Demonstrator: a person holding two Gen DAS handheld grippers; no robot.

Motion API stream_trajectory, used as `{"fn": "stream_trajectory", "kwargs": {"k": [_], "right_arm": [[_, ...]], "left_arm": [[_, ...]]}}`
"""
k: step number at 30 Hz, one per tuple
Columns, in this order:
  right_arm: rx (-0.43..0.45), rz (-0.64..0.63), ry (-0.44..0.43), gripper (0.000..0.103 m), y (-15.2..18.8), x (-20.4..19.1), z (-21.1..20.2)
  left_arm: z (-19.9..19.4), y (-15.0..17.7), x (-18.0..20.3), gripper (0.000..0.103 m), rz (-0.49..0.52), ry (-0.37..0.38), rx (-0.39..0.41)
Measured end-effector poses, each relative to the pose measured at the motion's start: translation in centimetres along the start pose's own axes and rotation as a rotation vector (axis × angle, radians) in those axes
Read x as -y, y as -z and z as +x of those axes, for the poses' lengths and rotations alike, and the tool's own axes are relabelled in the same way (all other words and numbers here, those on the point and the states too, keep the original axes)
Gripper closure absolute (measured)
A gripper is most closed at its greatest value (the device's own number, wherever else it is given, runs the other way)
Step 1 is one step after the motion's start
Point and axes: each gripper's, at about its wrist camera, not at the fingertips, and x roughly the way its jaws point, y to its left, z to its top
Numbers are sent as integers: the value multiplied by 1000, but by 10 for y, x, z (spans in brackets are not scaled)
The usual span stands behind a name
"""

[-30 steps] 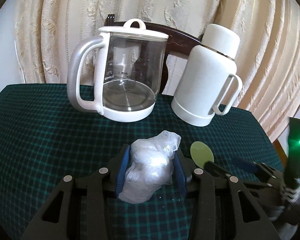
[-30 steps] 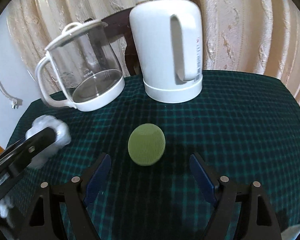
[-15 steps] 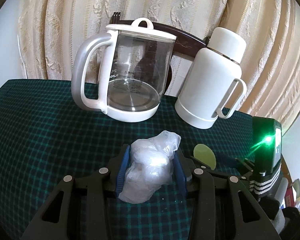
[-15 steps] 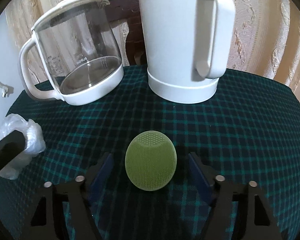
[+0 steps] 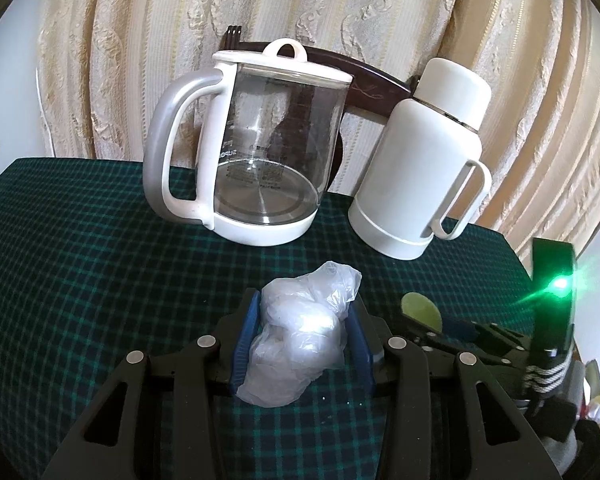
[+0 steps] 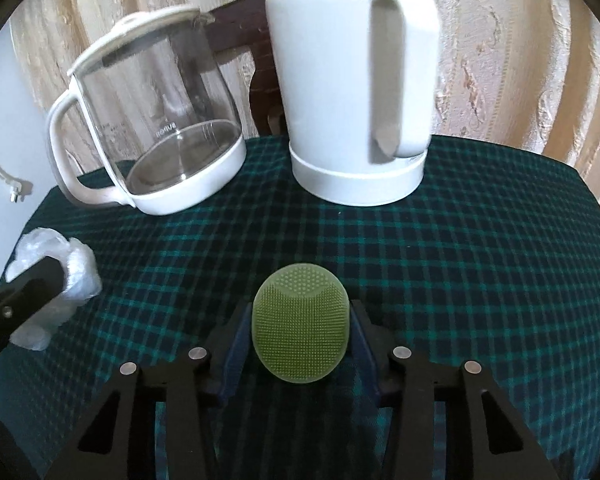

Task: Organize soft objects
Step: 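Carry the mesh puff toward the box while the right gripper drops the green pad into it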

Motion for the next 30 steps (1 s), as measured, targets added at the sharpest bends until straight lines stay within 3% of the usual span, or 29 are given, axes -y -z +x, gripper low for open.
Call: {"fn": "stream_trajectory", "kwargs": {"k": [16,23,30], "right_arm": [[96,79,10,53,20,35,-82],[147,158,57,53,40,66,-125],[206,256,158,53,68,113,-177]], "left_arm": [[-20,-1,20,60,26,69,31],[-37,-1,35,60,48,124,52],[-53,1,49,60,74,170,75]]}}
